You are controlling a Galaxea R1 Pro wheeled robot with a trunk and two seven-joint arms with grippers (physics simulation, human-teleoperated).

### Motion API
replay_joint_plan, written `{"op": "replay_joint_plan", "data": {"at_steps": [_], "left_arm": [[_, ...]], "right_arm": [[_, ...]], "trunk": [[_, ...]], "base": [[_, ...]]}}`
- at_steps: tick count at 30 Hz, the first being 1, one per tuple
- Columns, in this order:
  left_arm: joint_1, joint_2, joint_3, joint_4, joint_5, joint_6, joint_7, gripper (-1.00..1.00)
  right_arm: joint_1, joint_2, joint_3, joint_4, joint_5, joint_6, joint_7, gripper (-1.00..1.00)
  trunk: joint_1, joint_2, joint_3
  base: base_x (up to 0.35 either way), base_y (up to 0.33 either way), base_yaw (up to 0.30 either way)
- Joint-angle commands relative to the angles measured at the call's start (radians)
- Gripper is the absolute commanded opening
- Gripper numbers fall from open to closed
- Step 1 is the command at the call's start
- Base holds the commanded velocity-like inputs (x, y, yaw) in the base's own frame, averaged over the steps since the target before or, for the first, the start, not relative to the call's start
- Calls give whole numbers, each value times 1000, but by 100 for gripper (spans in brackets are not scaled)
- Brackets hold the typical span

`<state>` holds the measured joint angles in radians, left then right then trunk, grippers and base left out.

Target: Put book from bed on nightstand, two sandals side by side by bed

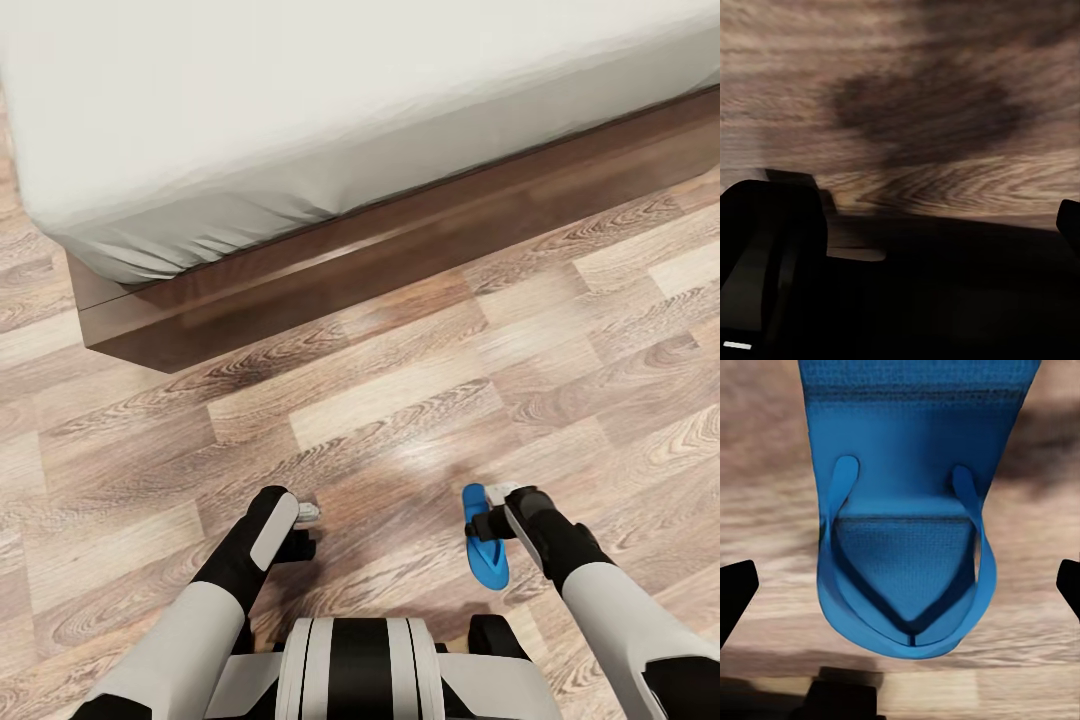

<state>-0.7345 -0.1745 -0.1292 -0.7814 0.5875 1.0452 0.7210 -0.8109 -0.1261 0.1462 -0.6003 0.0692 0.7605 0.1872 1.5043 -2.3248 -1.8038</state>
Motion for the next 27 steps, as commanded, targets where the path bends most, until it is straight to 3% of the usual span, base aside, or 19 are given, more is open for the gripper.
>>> {"op": "replay_joint_plan", "data": {"at_steps": [1,10,27], "left_arm": [[0,0,-1,-1,9,2,10,100],[0,0,-1,-1,9,2,10,100],[0,0,-1,-1,9,2,11,100]], "right_arm": [[0,3,7,-2,11,4,4,100],[2,16,20,-2,21,-4,2,100],[2,17,17,-3,18,-7,5,100]], "trunk": [[0,0,0],[0,0,0],[0,0,0]], "base": [[0,0,0],[0,0,0],[0,0,0]]}}
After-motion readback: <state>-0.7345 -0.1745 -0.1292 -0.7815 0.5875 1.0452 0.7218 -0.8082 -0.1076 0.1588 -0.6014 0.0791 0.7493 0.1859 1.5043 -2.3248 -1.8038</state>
